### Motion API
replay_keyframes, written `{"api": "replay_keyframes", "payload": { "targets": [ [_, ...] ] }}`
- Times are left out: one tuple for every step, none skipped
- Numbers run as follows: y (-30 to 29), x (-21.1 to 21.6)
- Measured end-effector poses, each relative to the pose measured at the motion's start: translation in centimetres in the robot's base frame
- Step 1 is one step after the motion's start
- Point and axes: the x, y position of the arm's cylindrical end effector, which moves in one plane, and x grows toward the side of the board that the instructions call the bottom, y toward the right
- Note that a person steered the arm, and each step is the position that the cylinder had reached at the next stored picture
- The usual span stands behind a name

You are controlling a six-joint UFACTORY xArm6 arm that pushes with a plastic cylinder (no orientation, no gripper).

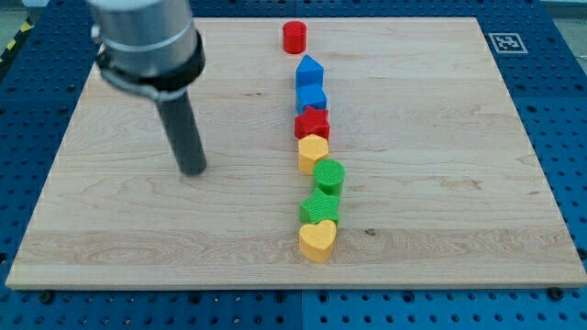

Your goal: Push your arm right to the yellow heart

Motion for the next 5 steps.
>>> {"api": "replay_keyframes", "payload": {
  "targets": [
    [0.4,6.5],
    [2.4,10.9],
    [2.7,10.9],
    [3.1,11.0],
    [7.6,10.9]
  ]
}}
